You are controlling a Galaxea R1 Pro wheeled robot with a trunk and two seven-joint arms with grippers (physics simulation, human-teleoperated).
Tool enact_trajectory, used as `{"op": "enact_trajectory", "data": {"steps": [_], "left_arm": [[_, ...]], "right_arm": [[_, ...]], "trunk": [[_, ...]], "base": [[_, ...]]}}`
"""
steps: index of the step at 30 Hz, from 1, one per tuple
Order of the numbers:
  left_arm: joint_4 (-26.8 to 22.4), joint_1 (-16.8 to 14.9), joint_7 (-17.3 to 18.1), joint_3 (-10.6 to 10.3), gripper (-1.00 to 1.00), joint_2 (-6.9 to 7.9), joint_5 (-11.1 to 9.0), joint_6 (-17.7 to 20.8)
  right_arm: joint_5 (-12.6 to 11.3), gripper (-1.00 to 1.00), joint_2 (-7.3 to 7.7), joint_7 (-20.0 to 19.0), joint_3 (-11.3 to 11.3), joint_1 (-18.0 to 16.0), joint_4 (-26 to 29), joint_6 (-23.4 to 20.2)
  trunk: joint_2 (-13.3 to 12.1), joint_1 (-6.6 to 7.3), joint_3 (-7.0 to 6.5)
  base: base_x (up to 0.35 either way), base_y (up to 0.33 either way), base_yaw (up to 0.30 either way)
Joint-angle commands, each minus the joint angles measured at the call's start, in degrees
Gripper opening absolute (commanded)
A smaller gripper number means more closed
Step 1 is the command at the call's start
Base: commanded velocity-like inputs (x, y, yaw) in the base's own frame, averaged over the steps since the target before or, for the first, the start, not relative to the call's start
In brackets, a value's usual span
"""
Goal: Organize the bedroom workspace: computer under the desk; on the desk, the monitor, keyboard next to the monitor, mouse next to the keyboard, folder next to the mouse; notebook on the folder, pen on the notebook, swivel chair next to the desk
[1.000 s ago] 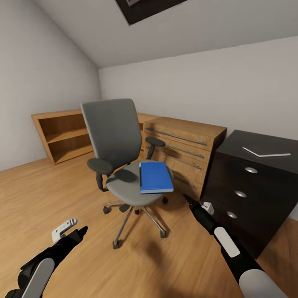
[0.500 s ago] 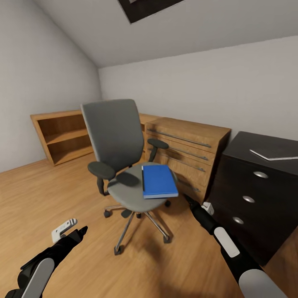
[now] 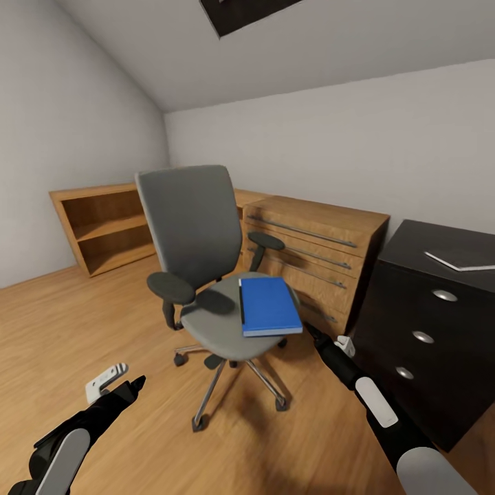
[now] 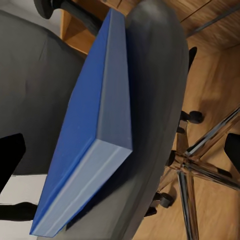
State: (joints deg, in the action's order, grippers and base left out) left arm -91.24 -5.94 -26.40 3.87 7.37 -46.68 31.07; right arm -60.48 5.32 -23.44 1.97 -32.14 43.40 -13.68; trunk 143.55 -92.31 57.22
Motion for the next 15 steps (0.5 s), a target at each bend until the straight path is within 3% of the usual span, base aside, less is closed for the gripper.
{"op": "enact_trajectory", "data": {"steps": [1, 15], "left_arm": [[-0.08, -0.03, -0.49, -0.01, 1.00, 0.01, -0.58, 0.14], [-0.08, -0.03, -0.49, 0.00, 1.00, 0.01, -0.60, 0.14]], "right_arm": [[-0.60, 1.00, 0.05, -0.02, 0.14, -0.03, 0.01, -0.22], [-0.43, 1.00, -1.05, 0.12, 0.07, -0.03, 0.11, -0.25]], "trunk": [[0.02, 0.00, 0.06], [0.02, 0.00, 0.06]], "base": [[0.168, 0.038, 0.000], [0.033, 0.007, 0.000]]}}
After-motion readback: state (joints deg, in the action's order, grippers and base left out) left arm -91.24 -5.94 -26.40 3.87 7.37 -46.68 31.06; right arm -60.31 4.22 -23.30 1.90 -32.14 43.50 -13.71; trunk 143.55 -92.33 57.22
